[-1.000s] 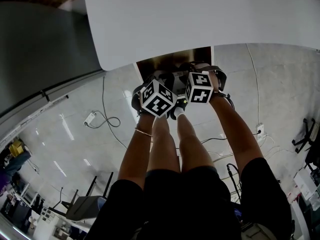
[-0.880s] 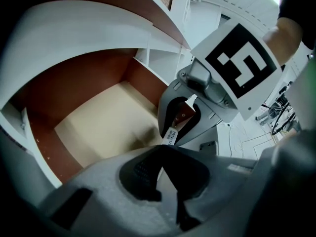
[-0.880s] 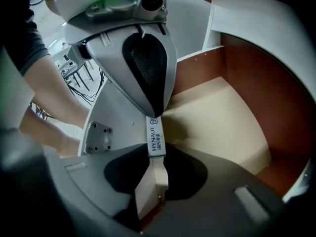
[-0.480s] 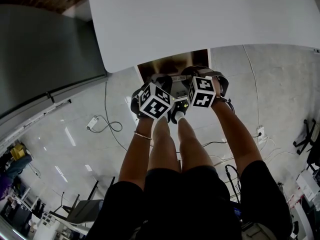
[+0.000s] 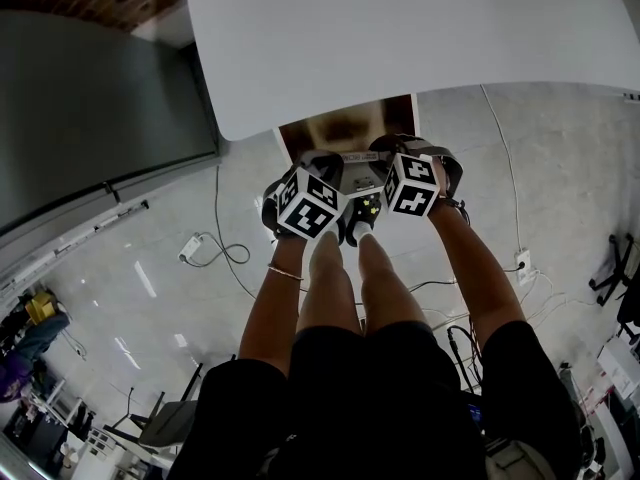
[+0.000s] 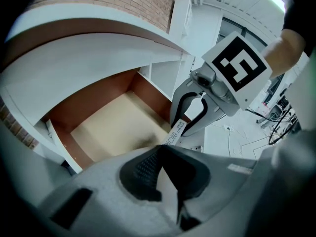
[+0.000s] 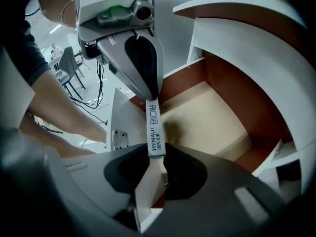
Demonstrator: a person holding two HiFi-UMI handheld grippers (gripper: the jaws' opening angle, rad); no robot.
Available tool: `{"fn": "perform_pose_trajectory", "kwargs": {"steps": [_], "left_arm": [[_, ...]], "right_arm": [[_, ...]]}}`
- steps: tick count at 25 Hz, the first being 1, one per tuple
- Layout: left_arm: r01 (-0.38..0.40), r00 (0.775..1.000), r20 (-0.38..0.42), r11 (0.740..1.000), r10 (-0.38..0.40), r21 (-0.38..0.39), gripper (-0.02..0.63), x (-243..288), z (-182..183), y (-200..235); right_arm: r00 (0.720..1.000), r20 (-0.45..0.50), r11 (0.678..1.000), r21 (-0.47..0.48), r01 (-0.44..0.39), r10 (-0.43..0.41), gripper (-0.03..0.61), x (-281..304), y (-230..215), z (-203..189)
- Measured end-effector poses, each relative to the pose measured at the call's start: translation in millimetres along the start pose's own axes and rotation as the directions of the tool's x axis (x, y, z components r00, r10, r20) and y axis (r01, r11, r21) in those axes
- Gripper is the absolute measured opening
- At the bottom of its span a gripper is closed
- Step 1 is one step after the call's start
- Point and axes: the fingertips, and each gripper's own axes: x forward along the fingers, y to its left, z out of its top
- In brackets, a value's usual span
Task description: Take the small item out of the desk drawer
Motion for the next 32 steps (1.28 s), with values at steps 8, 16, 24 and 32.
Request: {"fn": "perform_pose_trajectory", "kwargs": {"steps": [8,16,24,32], "left_arm": [[-0.011,1.0,0.008,1.0,0.011,0.015,-0.003,-26.9,7.9,2.3],[-0.02,0.997,0.073,0.999,0.018,0.027,-0.003,-52.4,27.1,3.0],[-0.017,0.99,0.139,0.999,0.012,0.037,-0.003,-82.5,48.7,-11.5],[-0.034,0.985,0.169,0.997,0.023,0.063,-0.003,-105.5,66.3,-21.7]], "right_arm": [[0.999,0.01,0.998,0.056,0.033,-0.034,0.1,-22.6,-3.0,7.4],[0.997,0.025,0.992,0.102,0.074,-0.077,0.1,-49.3,-9.1,17.9],[0.993,0.036,0.978,0.184,0.103,-0.111,0.1,-80.5,-6.8,20.9],[0.985,0.059,0.959,0.245,0.141,-0.16,0.1,-111.0,-6.2,21.5]]}}
